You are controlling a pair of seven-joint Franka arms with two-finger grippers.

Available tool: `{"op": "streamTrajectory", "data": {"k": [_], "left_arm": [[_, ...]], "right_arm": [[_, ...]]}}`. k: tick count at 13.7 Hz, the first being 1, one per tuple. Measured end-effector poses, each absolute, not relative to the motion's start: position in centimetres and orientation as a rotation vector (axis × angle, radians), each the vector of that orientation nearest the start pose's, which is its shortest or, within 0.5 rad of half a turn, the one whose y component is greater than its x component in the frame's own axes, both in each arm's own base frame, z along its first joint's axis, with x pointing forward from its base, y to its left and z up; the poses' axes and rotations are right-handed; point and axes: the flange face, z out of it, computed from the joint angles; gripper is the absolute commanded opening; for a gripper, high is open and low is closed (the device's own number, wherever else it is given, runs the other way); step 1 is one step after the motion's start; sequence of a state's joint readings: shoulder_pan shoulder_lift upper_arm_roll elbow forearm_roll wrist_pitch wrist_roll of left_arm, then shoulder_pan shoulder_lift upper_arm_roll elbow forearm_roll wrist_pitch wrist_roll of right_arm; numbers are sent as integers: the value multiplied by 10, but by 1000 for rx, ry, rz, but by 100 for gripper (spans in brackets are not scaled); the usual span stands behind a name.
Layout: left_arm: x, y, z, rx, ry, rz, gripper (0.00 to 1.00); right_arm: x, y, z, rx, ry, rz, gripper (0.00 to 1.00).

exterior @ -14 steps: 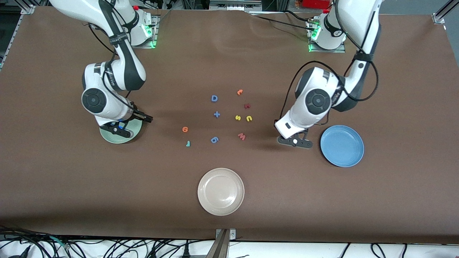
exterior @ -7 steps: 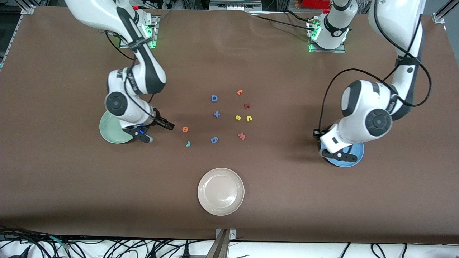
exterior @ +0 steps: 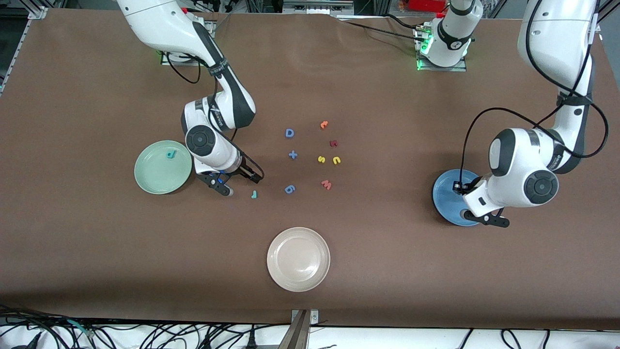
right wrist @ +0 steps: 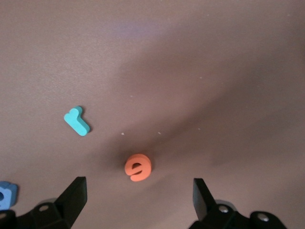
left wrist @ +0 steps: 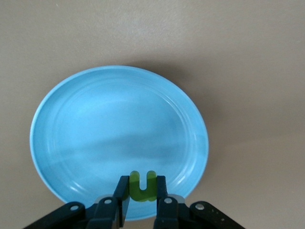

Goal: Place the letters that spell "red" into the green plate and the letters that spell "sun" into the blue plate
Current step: 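Grasp the orange e with the right gripper while the left gripper drops the u, then drop the orange e into the green plate while the left gripper grasps the yellow u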

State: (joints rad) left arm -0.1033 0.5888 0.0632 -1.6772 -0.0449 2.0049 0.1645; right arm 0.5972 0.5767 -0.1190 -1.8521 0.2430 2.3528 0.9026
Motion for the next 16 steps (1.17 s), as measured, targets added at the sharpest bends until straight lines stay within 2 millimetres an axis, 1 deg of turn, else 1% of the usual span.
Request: {"op": "streamTrajectory", "data": {"k": [1,2,4,6,7,8,9,10,11,13,14,16], "left_arm": [[650,-29,235,-3107,297,419,95],[651,-25,231,-3082,318,423,99],[655,-20,234,-3055,340,409,100],[659,-22,239,-3058,354,388,100],[661,-29,242,-3069,363,377,100],[661,-45,246,-3097,354,367,100],[660,-69,249,-3132,317,360,100],[656,-104,253,-3158,272,359,100],[650,-141,256,-3175,220,362,100],[636,-210,262,-3202,125,338,100],[627,-240,263,-3213,75,314,100],[605,-294,257,-3220,-8,267,100]], "right_arm": [[562,299,204,-2970,896,179,98],[562,299,203,-2971,896,181,98],[561,300,199,-2975,895,185,97],[560,302,196,-2979,890,186,94],[558,304,194,-2983,886,189,91],[557,305,191,-2988,883,193,91],[556,306,187,-2990,882,192,91],[556,306,184,-2989,882,186,86],[556,306,181,-2991,882,184,77],[555,306,176,-2994,883,186,74],[555,306,175,-2995,884,187,68],[555,306,174,-2996,883,187,50]]}}
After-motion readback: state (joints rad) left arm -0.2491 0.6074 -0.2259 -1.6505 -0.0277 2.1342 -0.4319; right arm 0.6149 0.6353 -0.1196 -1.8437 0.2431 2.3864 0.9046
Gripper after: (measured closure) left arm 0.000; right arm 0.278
